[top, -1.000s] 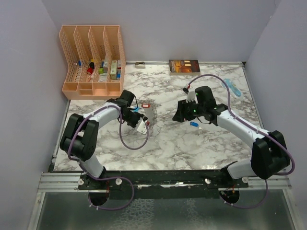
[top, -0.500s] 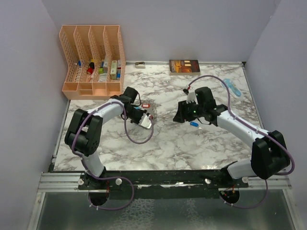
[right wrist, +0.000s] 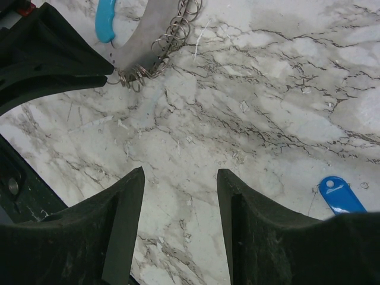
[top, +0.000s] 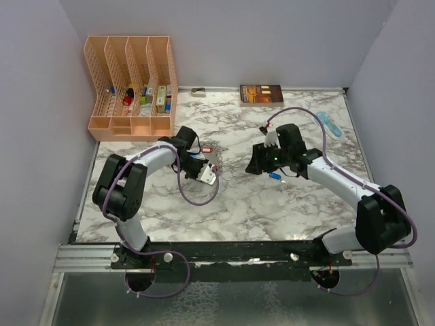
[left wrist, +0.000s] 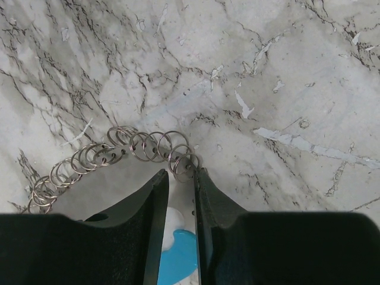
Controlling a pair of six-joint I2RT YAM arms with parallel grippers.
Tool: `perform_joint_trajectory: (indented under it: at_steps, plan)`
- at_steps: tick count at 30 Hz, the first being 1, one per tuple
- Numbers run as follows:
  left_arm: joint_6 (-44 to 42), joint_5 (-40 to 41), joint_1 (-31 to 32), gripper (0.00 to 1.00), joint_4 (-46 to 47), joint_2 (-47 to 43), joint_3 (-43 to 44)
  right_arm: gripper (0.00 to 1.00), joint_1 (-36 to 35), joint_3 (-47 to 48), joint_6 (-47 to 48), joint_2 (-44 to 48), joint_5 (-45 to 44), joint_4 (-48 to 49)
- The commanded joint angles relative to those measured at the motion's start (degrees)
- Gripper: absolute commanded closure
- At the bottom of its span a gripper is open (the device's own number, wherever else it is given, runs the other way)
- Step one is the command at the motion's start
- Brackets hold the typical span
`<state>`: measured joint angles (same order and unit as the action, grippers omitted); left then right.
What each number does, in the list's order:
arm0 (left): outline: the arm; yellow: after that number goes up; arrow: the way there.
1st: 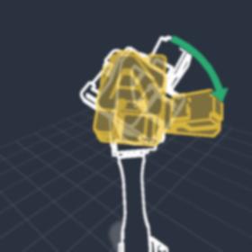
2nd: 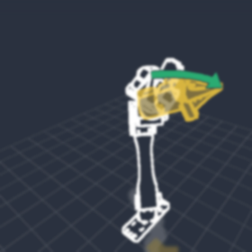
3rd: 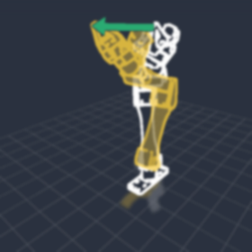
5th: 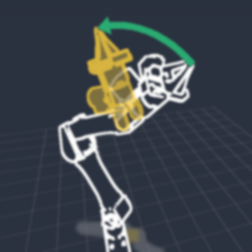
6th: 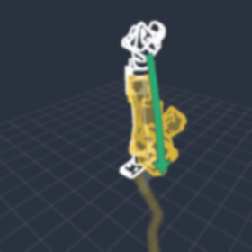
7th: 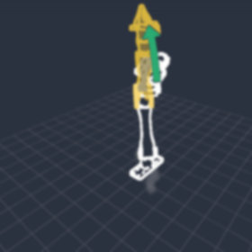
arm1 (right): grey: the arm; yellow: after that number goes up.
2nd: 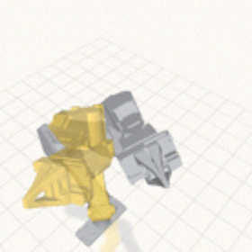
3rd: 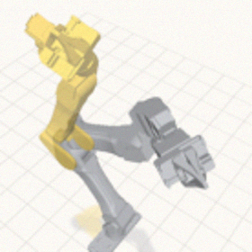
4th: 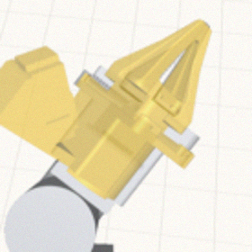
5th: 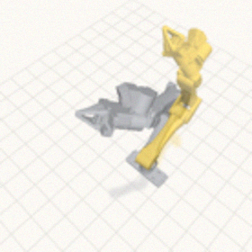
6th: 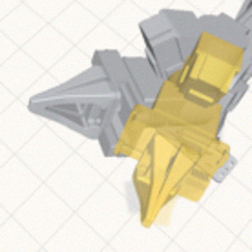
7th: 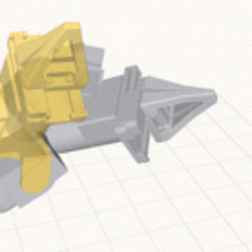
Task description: Put the keys on the keyring
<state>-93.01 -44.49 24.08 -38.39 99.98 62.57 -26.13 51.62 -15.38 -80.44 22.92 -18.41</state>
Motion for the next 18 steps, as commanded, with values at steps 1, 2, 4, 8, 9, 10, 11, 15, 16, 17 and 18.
perform_joint_trajectory:
  at_steps: [1, 2, 4, 8, 9, 10, 11, 15, 16, 17, 18]
  plan:
    - [1.37, 0.29, 0.01, 0.74, 1.47, 1.41, -1.26, 0.48, 0.20, -0.14, 0.08, 1.05, -1.38, 0.71]
    - [1.78, 0.60, -0.04, 0.74, 1.94, 1.70, -1.22, 0.48, 0.25, -0.21, 0.05, 1.05, -1.38, 0.74]
    - [2.59, 1.09, 0.01, 0.74, 2.95, 2.17, -1.10, 0.48, 0.21, -0.36, -0.11, 1.12, -1.38, 0.82]
    - [3.16, 1.71, 0.01, 0.75, 3.29, 2.62, -1.12, 0.48, 0.20, -0.46, -0.34, 0.99, -1.38, 1.01]
    - [3.57, 1.85, 0.05, 0.76, 3.25, 2.62, -1.13, 0.48, 0.20, -0.54, -0.35, 1.00, -1.38, 1.08]
    - [4.07, 2.13, 0.02, 0.78, 3.13, 2.48, -1.17, 0.48, 0.20, -0.63, -0.41, 1.07, -1.38, 1.17]
    - [4.39, 2.35, 0.01, 0.78, 2.77, 2.28, -1.30, 0.48, 0.20, -0.78, -0.44, 1.08, -1.38, 1.31]
    - [4.81, 1.96, -0.46, 0.79, 0.86, 0.37, -1.58, 0.48, 0.20, -0.95, -0.55, 0.76, -1.09, 1.63]
    - [5.23, 1.59, -0.51, 0.78, 0.55, -0.20, -1.27, 0.48, 0.22, -0.97, -0.56, 0.60, -1.04, 1.68]
    - [5.66, 1.19, -0.60, 0.78, 0.01, -0.72, -0.65, 0.48, 0.22, -0.99, -0.51, 0.54, -1.03, 1.63]
    - [5.85, 0.94, -0.67, 0.77, -0.78, -1.09, 0.20, 0.48, 0.20, -0.97, -0.57, 0.40, -1.03, 1.71]
